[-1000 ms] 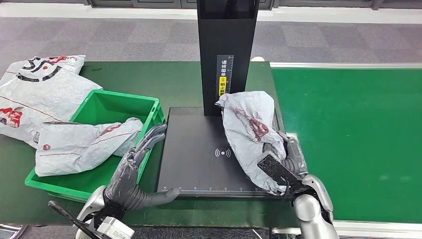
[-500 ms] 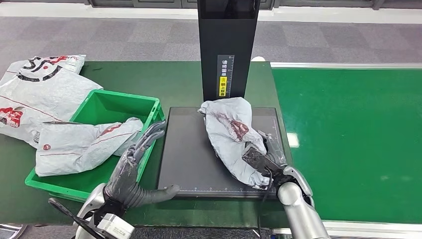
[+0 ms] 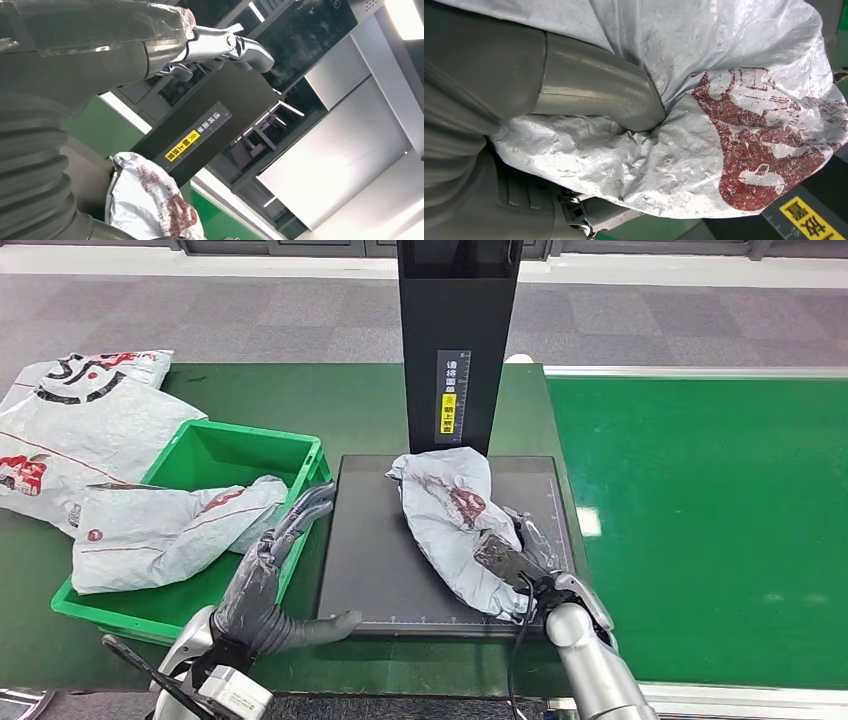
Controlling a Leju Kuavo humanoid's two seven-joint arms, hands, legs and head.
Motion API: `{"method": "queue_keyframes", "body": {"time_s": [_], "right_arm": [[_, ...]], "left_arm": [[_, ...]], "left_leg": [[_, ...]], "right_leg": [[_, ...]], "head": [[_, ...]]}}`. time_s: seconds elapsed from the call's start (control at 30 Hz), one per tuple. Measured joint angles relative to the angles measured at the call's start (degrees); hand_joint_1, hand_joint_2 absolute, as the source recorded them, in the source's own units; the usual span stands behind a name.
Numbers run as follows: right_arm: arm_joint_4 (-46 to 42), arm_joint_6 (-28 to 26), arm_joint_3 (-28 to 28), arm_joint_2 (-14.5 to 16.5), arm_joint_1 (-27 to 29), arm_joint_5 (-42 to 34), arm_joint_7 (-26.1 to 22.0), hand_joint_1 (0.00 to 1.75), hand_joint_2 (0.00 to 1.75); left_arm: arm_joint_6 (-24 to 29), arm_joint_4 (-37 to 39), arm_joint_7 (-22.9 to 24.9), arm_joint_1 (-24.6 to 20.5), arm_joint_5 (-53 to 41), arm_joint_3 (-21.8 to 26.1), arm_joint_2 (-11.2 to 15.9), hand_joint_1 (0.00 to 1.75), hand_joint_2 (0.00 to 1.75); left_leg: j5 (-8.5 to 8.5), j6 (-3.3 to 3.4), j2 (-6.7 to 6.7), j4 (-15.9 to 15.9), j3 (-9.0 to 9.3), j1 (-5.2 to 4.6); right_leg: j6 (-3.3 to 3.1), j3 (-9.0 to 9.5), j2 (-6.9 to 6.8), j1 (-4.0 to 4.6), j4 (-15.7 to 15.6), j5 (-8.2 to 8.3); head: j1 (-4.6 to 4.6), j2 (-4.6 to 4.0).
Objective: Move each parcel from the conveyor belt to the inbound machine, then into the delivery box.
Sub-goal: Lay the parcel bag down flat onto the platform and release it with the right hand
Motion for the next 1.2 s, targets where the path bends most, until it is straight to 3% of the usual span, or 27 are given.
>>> {"method": "queue_keyframes", "body": {"time_s": [0.03, 0.17, 0.77, 0.93, 1.2], "right_arm": [[0.6, 0.0, 0.2, 0.1, -0.2, -0.1, 0.0, 1.75, 1.75], [2.8, 0.1, 1.3, 0.6, -0.6, -0.2, -0.3, 0.05, 1.75], [5.0, -0.1, 2.8, 0.8, -1.5, -2.6, -2.6, 0.0, 1.75], [8.2, -0.7, 5.1, 0.7, -4.8, -8.0, -8.2, 0.0, 1.75], [4.5, -4.4, 5.8, 0.7, -3.5, -13.6, -11.0, 0.0, 1.75]], "left_arm": [[0.0, 0.1, 0.0, -0.1, 0.0, 0.0, 0.0, 0.0, 1.75], [0.0, 0.5, 0.0, -0.7, 0.1, 0.0, 0.0, 0.0, 1.75], [-0.6, 1.9, -0.3, -1.9, 0.3, 0.0, -0.2, 0.0, 1.75], [-0.2, 2.4, -1.1, -2.0, 0.5, 0.0, -0.2, 0.0, 1.75], [-0.2, 2.3, -1.1, -1.9, 0.6, 0.0, -0.2, 0.0, 1.75]], "left_leg": [[0.0, 0.0, 0.0, 0.0, 0.0, 0.0], [0.0, 0.0, 0.01, 0.0, 0.0, 0.0], [0.0, 0.0, 0.02, 0.0, 0.01, 0.0], [0.03, -0.02, 0.01, 0.0, 0.01, 0.0], [0.03, -0.02, 0.01, 0.0, 0.01, 0.0]], "right_leg": [[0.0, 0.0, 0.01, 0.0, 0.0, 0.0], [0.0, -0.01, 0.02, 0.0, 0.0, 0.0], [0.0, -0.01, 0.03, -0.01, 0.0, 0.01], [-0.01, -0.01, 0.02, 0.01, 0.0, 0.01], [-0.01, -0.02, 0.02, -0.01, 0.0, 0.01]], "head": [[0.0, 0.0], [0.0, 0.0], [0.0, 0.0], [0.0, 0.0], [0.0, 0.0]]}}
